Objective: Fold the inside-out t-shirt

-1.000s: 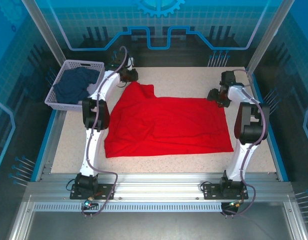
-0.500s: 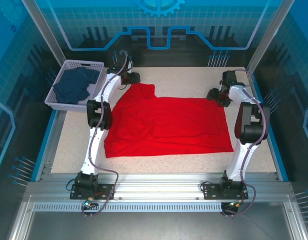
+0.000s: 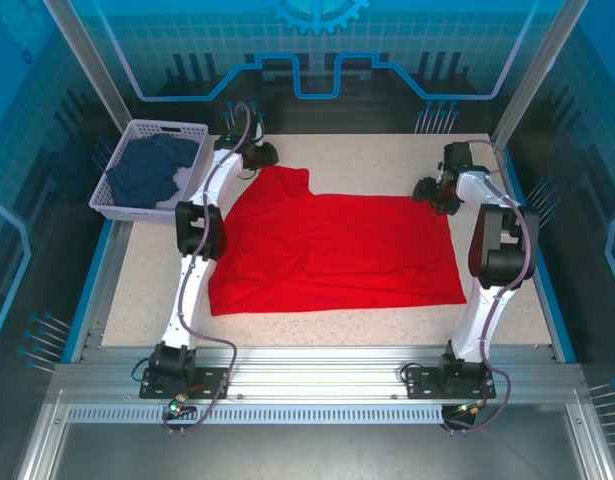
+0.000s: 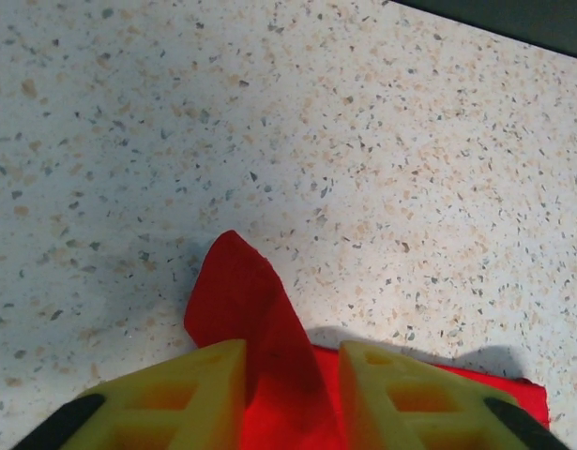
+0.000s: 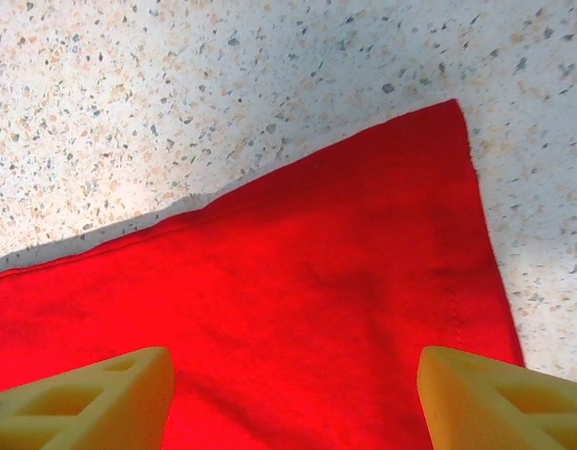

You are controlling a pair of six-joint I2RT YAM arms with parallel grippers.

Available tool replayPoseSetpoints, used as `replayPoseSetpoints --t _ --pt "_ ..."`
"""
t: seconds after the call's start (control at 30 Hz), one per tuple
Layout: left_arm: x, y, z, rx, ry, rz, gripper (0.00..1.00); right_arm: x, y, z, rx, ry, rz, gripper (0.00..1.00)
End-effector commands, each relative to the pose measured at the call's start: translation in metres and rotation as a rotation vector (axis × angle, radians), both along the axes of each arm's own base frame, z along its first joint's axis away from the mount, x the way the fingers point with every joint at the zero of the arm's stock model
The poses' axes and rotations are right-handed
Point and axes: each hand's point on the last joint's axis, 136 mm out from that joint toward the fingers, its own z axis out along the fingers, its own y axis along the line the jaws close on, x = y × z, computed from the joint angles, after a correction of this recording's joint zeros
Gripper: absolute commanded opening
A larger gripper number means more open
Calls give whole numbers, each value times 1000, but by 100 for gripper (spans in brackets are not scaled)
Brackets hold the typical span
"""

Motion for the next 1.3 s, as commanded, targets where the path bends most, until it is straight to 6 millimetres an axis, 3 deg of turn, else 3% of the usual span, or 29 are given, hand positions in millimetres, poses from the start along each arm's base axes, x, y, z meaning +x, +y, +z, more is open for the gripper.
replayPoseSetpoints --t 0.0,0.07,0.2,0.33,0.4,0.5,0.73,0.97,1.27 --pt "7 3 4 -55 -18 12 26 9 -6 9 -16 -12 -6 70" --pt "7 5 4 -56 -18 10 20 10 -6 10 -11 -15 -6 70" --pt "1 9 0 -28 8 11 20 11 -4 11 -1 -21 0 70" --pt "-13 15 -10 4 78 23 47 10 0 9 13 -24 8 70" --pt "-15 12 -12 -8 90 12 53 10 2 8 25 -24 13 70" --pt "-14 4 -13 -50 88 -2 54 9 4 7 35 -25 16 70" --pt "-11 -10 -18 -147 98 0 44 6 7 9 45 -32 23 70" --pt "-17 -10 -28 -159 142 30 36 6 10 15 59 -43 29 70" --pt "-13 -8 -22 -144 118 28 9 13 11 15 74 -48 27 70"
